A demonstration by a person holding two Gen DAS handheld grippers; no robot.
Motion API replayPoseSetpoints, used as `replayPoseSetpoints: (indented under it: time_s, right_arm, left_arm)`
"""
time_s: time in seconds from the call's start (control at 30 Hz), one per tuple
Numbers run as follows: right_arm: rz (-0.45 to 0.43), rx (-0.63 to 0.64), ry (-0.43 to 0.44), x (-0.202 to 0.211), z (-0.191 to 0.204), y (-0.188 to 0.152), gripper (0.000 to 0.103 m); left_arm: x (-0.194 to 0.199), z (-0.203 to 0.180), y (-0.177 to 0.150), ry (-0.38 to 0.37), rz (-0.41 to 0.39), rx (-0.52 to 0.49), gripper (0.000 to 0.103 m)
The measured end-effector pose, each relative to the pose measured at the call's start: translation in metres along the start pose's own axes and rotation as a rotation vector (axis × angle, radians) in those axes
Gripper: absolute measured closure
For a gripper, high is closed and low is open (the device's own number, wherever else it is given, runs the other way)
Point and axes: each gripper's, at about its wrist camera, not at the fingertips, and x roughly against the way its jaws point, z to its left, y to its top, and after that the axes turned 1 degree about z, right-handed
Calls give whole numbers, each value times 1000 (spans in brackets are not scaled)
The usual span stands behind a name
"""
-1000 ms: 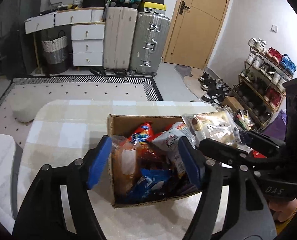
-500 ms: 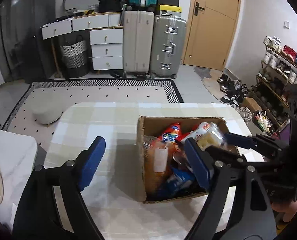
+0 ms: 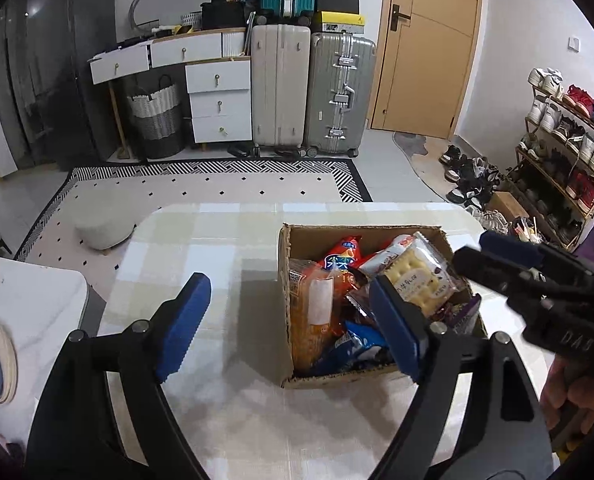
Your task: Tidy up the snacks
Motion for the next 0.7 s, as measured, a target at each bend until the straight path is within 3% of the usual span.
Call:
replayPoseSetpoints:
  time_s: [0.3,0.4,0.53,0.63,0.7]
  right_arm:
    - [-96,64,5,67,34,7,41]
    - [-140,86,7,94,47,6,29]
    - [-212,136,1,138,69,-4,22]
    - [-272,162,-15,170,83,-15,12]
    - [-311,169,-19,192,89,-25,9]
  left_arm:
    - [69,-12,0,-6,-78,-8,21]
    - [100,-17,-2,-8,-114,-15,20]
    - [146,-26,-9,-8,-174,-29,15]
    - [185,-31,-18,-5,-232,-34,1]
    - [212,-34,-26,-4,-277,-43,0]
